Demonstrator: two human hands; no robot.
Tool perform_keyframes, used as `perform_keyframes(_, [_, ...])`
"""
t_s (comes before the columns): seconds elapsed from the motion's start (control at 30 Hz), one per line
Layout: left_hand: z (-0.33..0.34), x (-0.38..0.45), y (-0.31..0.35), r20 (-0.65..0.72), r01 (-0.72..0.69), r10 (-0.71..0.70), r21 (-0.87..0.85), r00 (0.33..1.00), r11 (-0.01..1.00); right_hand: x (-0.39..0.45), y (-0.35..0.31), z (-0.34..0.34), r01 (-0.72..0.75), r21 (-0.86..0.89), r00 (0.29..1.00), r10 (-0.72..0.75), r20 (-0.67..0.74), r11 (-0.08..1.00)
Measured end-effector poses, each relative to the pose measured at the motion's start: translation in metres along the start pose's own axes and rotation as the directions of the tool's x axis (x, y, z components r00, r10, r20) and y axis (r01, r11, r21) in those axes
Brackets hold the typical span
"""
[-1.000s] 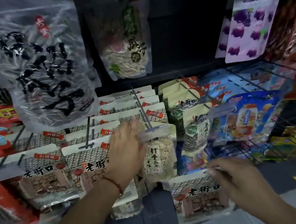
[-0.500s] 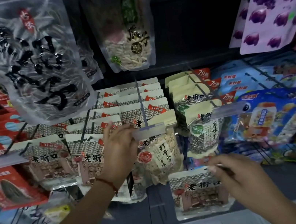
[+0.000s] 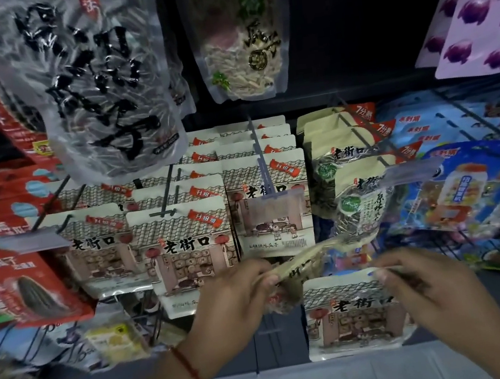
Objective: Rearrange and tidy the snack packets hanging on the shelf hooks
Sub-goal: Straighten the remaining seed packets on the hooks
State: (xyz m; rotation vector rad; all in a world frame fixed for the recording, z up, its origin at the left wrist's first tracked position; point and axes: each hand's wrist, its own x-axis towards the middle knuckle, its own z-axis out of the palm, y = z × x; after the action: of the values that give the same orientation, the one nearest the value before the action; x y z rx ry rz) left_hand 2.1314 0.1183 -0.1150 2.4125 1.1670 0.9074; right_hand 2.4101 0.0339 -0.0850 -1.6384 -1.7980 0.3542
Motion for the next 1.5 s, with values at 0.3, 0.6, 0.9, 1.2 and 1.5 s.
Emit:
perform_keyframes(0.3, [-0.022,-0.027,-0.024,0.04,-0.024,0.023,0.014,0.999,1.0,-0.017,-0.018,0.01,0.069,-0.193,0.997,-0.072,-0.01,0.979])
perform_keyframes(0.6, [-0.042,-0.034,-0.044,0.187,0.275,-0.231,-0.267,0.955,0.923,-0.021,-0.042,0.019,-0.062,-0.115,0.998,0.06,-0.024,0.991])
perform_keyframes(0.9, [-0.071,0.0,-0.054,0.212,0.464,-0.413,-0.423,0.886,0.778,-0.005,-0.056,0.02,-0.072,-0.111,0.993,0.061,-0.102,0.991])
perform_keyframes(1.2, [-0.082,0.023,-0.049,0.135,0.325,-0.298,-0.281,0.945,0.903,0.029,-0.059,0.016,-0.059,-0.085,0.981,0.042,-0.188,0.995])
perform_keyframes(1.5, [-0.083,0.053,-0.046,0.389,0.174,-0.185,0.064,0.903,0.983,0.044,-0.051,0.017,-0.045,-0.149,0.989,0.023,-0.148,0.988])
